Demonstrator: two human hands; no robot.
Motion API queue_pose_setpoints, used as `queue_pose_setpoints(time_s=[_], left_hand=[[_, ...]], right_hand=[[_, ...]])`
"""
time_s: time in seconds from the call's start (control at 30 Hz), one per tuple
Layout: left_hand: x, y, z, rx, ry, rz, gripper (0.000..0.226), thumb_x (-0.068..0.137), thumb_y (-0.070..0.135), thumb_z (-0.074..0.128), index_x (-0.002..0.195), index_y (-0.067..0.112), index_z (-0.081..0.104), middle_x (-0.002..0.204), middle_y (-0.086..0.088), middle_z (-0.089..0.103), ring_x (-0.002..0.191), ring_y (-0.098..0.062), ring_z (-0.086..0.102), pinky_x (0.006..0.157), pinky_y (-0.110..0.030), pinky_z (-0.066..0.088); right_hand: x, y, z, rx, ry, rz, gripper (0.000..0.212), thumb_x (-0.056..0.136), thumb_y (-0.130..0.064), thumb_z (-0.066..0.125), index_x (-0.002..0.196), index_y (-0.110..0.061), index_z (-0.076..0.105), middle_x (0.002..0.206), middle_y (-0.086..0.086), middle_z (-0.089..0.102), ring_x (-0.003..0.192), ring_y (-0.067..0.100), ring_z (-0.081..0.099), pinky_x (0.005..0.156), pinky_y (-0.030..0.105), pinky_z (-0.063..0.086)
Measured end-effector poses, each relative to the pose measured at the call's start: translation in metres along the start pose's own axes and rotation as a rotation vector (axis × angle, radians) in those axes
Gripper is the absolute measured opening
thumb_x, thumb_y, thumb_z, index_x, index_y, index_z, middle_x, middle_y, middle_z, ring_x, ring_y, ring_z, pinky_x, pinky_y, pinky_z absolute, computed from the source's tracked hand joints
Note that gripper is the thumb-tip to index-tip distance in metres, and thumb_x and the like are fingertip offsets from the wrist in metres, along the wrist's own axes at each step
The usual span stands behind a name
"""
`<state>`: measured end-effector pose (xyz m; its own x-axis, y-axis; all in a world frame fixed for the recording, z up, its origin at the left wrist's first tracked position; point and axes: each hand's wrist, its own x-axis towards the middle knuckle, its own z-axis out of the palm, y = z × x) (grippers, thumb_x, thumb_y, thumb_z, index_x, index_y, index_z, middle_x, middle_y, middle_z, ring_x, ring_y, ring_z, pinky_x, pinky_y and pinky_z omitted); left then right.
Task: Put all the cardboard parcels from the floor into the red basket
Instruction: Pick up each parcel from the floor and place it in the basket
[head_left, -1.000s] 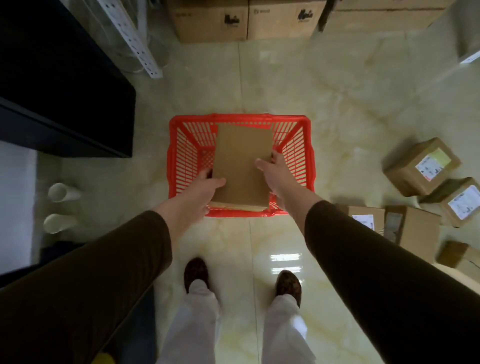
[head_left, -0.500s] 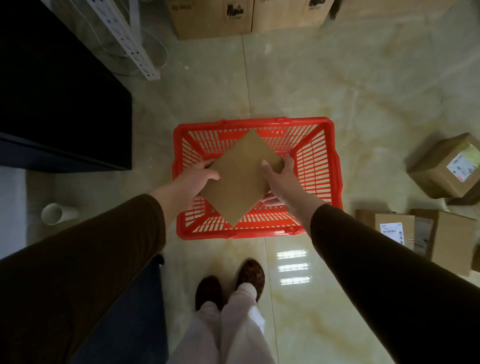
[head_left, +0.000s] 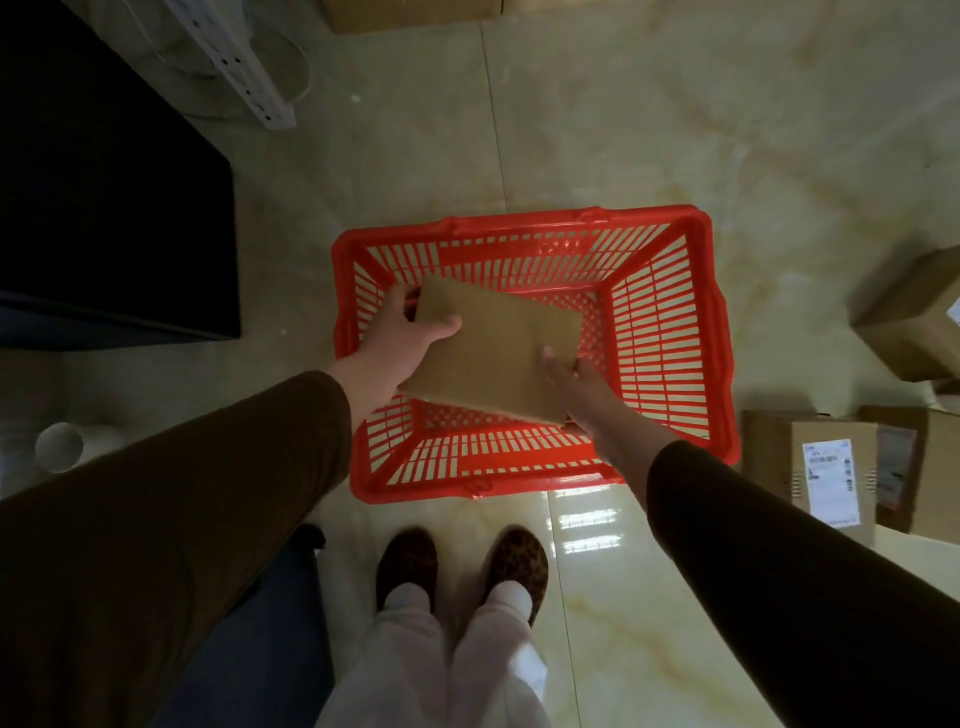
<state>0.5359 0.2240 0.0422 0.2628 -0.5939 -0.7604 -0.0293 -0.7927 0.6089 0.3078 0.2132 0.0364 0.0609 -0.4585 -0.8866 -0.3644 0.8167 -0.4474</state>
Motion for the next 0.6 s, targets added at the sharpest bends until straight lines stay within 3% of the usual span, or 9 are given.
queue_pose_setpoints(time_s=[0.13,0.27,0.4,0.5,0.6], left_hand=[[0.022,-0.004,0.002,0.131,-0.143,0.03,0.076,0.087,0.035,0.075,0.152,0.038,0.035,0.139,0.01,0.054,0.124,-0.017,0.052,0.101,-0.038,0.042],[0.044,-0.005,0.001,0.264,-0.156,0.044,0.08,0.086,0.024,0.077,0.152,0.03,0.031,0.14,0.007,0.048,0.123,-0.015,0.046,0.097,-0.035,0.039],[0.069,0.0,-0.001,0.368,-0.207,0.028,0.08,0.085,0.019,0.077,0.151,0.03,0.033,0.145,0.004,0.046,0.129,-0.02,0.046,0.104,-0.039,0.039],[0.083,-0.001,-0.001,0.509,-0.195,0.066,0.083,0.082,0.021,0.078,0.151,0.031,0.034,0.145,0.0,0.047,0.132,-0.026,0.048,0.109,-0.05,0.041],[0.094,-0.008,0.002,0.667,-0.149,0.129,0.078,0.082,0.024,0.078,0.148,0.028,0.037,0.143,-0.001,0.048,0.131,-0.029,0.048,0.107,-0.051,0.043]], right_hand=[[0.012,-0.001,0.013,0.098,0.01,0.08,0.08,0.093,-0.069,0.044,0.149,-0.012,0.037,0.141,0.011,0.055,0.128,0.038,0.056,0.091,0.045,0.054],[0.022,-0.003,0.024,0.185,0.07,0.056,0.083,0.093,-0.056,0.059,0.156,-0.033,0.009,0.151,0.012,0.042,0.123,0.043,0.059,0.067,0.042,0.061],[0.034,0.004,0.035,0.203,0.024,0.123,0.068,0.097,-0.045,0.061,0.148,-0.026,0.02,0.149,0.013,0.043,0.116,0.044,0.063,0.061,0.04,0.064],[0.044,0.013,0.045,0.153,0.006,0.164,0.064,0.098,-0.046,0.057,0.147,-0.017,0.027,0.147,0.013,0.048,0.116,0.039,0.065,0.069,0.037,0.063],[0.057,0.021,0.054,0.121,-0.017,0.194,0.062,0.101,-0.047,0.053,0.148,-0.012,0.033,0.146,0.013,0.051,0.12,0.036,0.063,0.088,0.041,0.059]])
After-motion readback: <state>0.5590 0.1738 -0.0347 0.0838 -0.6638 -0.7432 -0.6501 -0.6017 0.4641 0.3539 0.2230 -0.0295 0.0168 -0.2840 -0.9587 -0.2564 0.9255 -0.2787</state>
